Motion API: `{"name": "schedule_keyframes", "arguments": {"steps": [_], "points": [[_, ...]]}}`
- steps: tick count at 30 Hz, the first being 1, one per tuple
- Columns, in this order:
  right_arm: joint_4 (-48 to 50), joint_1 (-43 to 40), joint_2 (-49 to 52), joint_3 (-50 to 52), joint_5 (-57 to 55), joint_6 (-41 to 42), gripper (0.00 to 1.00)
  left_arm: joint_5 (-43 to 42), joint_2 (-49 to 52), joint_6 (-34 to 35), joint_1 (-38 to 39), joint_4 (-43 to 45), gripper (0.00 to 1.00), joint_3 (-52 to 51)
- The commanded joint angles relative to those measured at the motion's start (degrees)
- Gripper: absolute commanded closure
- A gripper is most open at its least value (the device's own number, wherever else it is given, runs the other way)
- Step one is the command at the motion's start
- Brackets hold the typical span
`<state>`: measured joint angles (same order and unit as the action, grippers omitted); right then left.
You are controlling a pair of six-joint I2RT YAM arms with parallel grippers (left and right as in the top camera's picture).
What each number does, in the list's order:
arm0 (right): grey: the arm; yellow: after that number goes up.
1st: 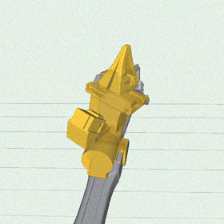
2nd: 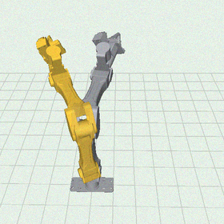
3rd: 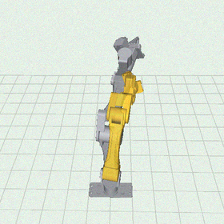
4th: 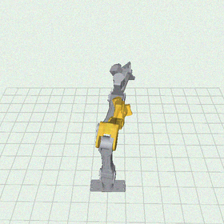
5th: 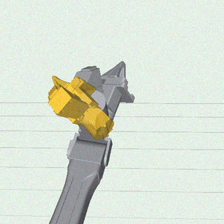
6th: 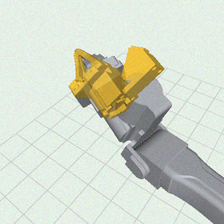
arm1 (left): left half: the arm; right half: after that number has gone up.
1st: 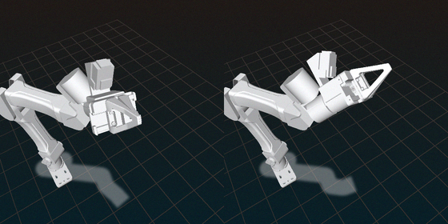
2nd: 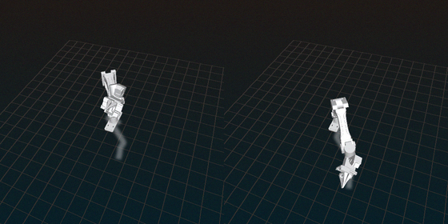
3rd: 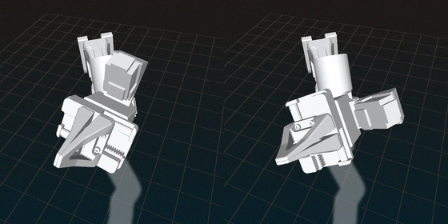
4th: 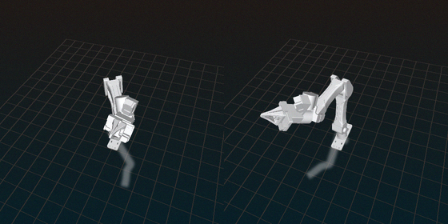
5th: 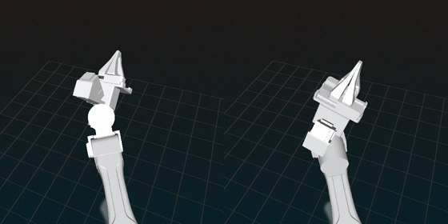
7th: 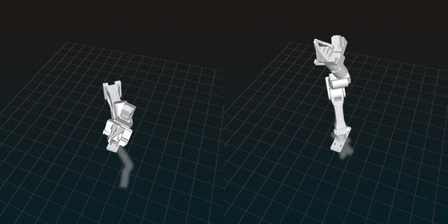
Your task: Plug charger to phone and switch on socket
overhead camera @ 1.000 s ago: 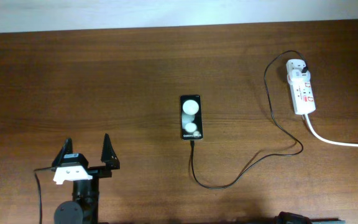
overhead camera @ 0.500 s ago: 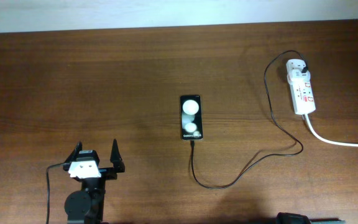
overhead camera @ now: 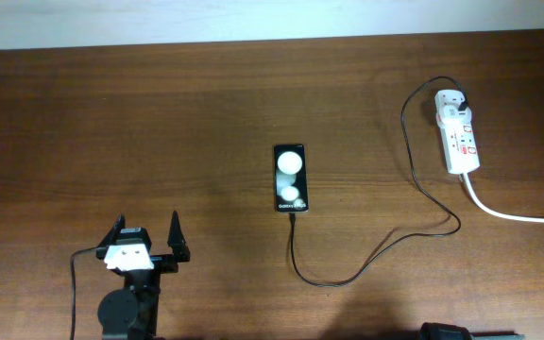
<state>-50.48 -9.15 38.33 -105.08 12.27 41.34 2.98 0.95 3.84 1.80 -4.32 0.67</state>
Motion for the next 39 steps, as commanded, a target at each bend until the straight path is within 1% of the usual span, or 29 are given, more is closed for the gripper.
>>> {"name": "schedule_keyframes", "arguments": {"steps": [1,4,6,7,8,9,10,11,13,15,16,17,18,19,20,22,23,25,26,29,30,31,33,34,36,39], "points": [[1.03,4.31,-1.55,-0.09,-1.05,-0.81,0.95,-0.66,-0.28,-1.11,-0.11,-0.26,0.01,-0.15],[1.33,9.2,-2.47,-0.09,-2.47,-0.76,0.94,-0.66,-0.28,-1.14,-0.11,-0.26,0.01,-0.15],[1.51,12.07,-2.47,-0.09,-2.73,-0.79,0.87,-0.66,-0.28,-1.14,-0.11,-0.26,0.01,-0.15],[1.38,12.57,-2.47,-0.09,-2.89,-0.79,0.78,-0.66,-0.28,-1.11,-0.11,-0.26,0.01,-0.15],[0.68,12.57,-2.47,-0.09,-2.89,-0.79,0.61,-0.66,-0.28,-1.14,-0.11,-0.26,0.01,-0.15],[-1.22,12.57,-2.47,-0.09,-2.89,-0.81,0.34,-0.66,-0.28,-1.14,-0.11,-0.26,0.01,-0.15],[-4.15,12.57,-2.47,-0.09,-2.93,-0.81,0.09,-0.66,-0.28,-1.14,-0.11,-0.26,0.01,-0.15],[-7.06,12.52,-2.47,-0.09,-4.26,-0.81,0.01,-0.66,-0.28,-1.14,-0.11,-0.26,0.01,-0.15],[-14.27,12.52,-2.47,-0.09,-8.94,-0.79,0.01,-0.66,-0.28,-1.11,-0.11,-0.26,0.01,-0.15],[-18.47,12.52,-2.47,-0.09,-10.43,-0.81,0.01,-0.66,-0.28,-1.11,-0.11,-0.26,0.01,-0.15],[-22.12,12.52,-2.47,-0.09,-13.7,-0.81,0.01,-0.66,-0.28,-1.11,-0.11,-0.26,0.01,-0.15],[-24.5,12.5,-2.47,0.2,-17.57,-3.37,0.01,-0.66,-0.28,-1.14,-0.11,-0.26,0.01,-0.15],[-24.57,12.5,-2.47,1.64,-17.46,-12.68,0.01,-0.66,-0.28,-1.11,-0.11,-0.26,0.01,-0.15],[-24.57,12.5,-2.47,3.3,-17.46,-16.76,0.01,-0.66,-0.28,-1.14,-0.11,-0.26,0.01,-0.15],[-24.55,12.52,-2.47,5.97,-17.2,-19.52,0.01,-0.66,-0.28,-1.14,-0.11,-0.26,0.01,-0.15],[-23.65,12.52,-2.47,11.76,-16.74,-19.98,0.01,-0.66,-0.28,-1.11,-0.11,-0.26,0.01,-0.15],[-21.73,12.5,-2.47,15.26,-16.61,-20.92,0.01,-0.66,-0.28,-1.14,-0.11,-0.26,0.01,-0.15],[-12.48,12.5,-3.34,23.65,-11.39,-30.53,0.01,-0.66,-0.28,-1.11,-0.11,-0.26,0.01,-0.15],[-5.84,12.5,-5.25,30.16,-9.6,-32.57,0.01,-0.66,-0.28,-1.14,-0.11,-0.26,0.01,-0.15],[10.73,12.5,-13.75,46.95,-9.46,-32.59,0.01,-0.66,-0.28,-1.11,-0.11,-0.26,0.01,-0.15],[14.67,12.44,-16.44,51.87,-9.46,-32.59,0.01,-0.66,-0.28,-1.11,-0.11,-0.26,0.01,-0.15],[19.54,11.26,-20.31,58.93,-9.2,-32.54,0.01,-0.66,-0.28,-1.11,-0.11,-0.26,0.01,-0.15],[25.79,8.57,-24.74,67.1,-7.63,-32.54,0.01,-0.66,-0.28,-1.14,-0.11,-0.26,0.01,-0.15],[31.32,6.99,-27.71,73.0,-6.43,-32.54,0.01,-0.66,-0.28,-1.14,-0.11,-0.26,0.01,-0.15],[38.01,6.38,-32.13,81.09,-6.69,-32.54,0.01,-0.66,-0.28,-1.11,-0.11,-0.26,0.01,-0.15],[43.21,6.29,-35.58,87.86,-7.15,-32.52,0.01,-0.66,-0.28,-1.11,-0.11,-0.26,0.01,-0.15]]}}
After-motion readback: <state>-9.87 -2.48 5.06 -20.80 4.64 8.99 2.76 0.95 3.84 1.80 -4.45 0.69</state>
